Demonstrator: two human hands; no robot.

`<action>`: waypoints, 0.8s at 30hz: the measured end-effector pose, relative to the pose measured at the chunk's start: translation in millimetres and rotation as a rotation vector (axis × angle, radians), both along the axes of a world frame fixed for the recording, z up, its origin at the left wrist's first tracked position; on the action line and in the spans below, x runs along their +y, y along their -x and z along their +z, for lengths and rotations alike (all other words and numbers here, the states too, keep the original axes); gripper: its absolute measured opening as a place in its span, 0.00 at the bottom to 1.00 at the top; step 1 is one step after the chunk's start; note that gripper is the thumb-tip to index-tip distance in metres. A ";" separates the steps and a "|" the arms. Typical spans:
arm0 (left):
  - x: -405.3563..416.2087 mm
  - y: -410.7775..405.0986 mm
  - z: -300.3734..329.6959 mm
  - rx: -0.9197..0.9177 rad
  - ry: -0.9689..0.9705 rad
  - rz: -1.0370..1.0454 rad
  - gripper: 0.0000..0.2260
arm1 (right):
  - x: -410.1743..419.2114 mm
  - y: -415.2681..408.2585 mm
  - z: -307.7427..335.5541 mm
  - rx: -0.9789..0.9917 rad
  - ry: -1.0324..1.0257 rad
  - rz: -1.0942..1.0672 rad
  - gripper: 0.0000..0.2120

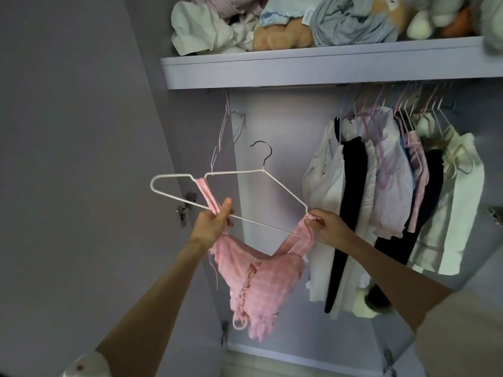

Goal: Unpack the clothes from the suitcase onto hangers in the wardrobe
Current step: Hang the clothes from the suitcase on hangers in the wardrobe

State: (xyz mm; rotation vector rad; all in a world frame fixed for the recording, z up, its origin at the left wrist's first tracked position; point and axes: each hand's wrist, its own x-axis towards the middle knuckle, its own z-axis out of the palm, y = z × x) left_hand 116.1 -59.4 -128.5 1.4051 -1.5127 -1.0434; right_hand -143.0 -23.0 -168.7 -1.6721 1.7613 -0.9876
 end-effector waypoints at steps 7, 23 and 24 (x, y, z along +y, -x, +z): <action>-10.6 12.0 -34.1 -0.351 -0.315 -0.115 0.22 | 16.5 18.3 -1.7 0.063 -0.025 -0.188 0.06; -51.3 45.4 59.0 -0.407 0.108 -0.160 0.22 | -13.2 -11.4 94.0 -0.034 -0.025 -0.391 0.10; -51.7 47.4 69.1 -0.410 0.169 -0.136 0.23 | -17.0 -10.9 98.3 -0.019 0.017 -0.417 0.10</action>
